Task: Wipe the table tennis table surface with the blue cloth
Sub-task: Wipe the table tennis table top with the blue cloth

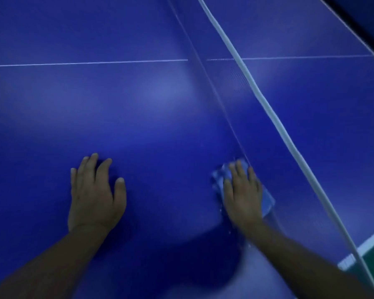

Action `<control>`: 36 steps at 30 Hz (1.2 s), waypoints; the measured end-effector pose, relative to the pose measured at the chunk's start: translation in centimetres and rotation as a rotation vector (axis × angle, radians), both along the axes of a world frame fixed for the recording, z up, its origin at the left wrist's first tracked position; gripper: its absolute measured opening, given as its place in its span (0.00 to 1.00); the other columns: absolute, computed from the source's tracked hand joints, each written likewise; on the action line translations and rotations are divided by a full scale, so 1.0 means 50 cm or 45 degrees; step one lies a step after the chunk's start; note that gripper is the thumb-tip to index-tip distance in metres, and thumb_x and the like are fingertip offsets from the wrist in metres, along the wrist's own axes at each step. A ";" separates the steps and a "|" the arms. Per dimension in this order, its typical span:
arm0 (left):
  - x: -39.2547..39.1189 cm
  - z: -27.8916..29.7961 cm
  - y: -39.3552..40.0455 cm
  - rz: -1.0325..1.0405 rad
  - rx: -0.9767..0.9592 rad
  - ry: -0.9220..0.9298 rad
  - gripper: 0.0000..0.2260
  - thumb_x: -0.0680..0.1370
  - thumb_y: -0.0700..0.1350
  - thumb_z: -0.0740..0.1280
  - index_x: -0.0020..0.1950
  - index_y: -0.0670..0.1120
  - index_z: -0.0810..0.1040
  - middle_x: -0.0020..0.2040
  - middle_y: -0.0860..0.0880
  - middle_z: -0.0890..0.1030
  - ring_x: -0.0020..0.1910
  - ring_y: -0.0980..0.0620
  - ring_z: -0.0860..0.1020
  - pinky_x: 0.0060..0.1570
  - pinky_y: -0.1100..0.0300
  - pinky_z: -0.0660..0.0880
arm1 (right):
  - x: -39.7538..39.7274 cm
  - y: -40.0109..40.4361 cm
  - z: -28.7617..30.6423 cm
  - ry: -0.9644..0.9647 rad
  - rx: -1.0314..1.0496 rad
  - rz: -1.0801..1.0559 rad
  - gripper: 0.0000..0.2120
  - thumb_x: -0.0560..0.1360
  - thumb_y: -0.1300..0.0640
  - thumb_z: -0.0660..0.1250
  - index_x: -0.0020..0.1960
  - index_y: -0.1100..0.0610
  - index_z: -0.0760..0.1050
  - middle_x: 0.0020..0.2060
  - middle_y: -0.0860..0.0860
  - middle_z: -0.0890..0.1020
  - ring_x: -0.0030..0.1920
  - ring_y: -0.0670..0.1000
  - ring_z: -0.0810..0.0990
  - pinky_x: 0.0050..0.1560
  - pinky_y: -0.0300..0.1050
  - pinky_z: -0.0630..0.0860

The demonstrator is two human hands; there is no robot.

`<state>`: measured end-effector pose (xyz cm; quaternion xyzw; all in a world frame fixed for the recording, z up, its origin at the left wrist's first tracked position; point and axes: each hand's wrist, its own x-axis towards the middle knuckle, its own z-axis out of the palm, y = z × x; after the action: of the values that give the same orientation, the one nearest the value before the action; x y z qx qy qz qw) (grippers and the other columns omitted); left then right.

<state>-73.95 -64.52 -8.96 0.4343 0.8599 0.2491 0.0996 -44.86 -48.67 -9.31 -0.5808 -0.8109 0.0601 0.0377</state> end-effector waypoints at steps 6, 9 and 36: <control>-0.014 0.007 -0.083 -0.100 0.063 -0.035 0.25 0.79 0.52 0.55 0.71 0.40 0.71 0.76 0.41 0.64 0.78 0.43 0.59 0.77 0.57 0.37 | -0.102 0.092 -0.019 0.132 0.032 -0.142 0.25 0.83 0.46 0.48 0.77 0.54 0.63 0.77 0.51 0.64 0.76 0.60 0.61 0.73 0.58 0.60; -0.033 0.003 -0.142 -0.194 -0.070 0.099 0.26 0.80 0.54 0.52 0.69 0.39 0.73 0.74 0.40 0.67 0.77 0.40 0.61 0.78 0.44 0.43 | -0.046 -0.062 -0.028 0.128 0.008 0.229 0.27 0.84 0.43 0.43 0.75 0.54 0.66 0.75 0.51 0.67 0.75 0.59 0.64 0.73 0.57 0.61; -0.036 -0.017 -0.137 -0.282 -0.142 0.164 0.26 0.80 0.52 0.51 0.69 0.37 0.74 0.73 0.38 0.68 0.76 0.39 0.60 0.77 0.40 0.51 | -0.053 0.094 -0.008 0.121 0.159 -0.239 0.22 0.82 0.48 0.53 0.71 0.58 0.68 0.72 0.55 0.70 0.67 0.62 0.70 0.63 0.57 0.69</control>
<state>-75.75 -71.37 -9.83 0.5354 0.8238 0.1599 0.0952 -47.52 -43.98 -9.72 -0.6471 -0.7525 0.0331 0.1175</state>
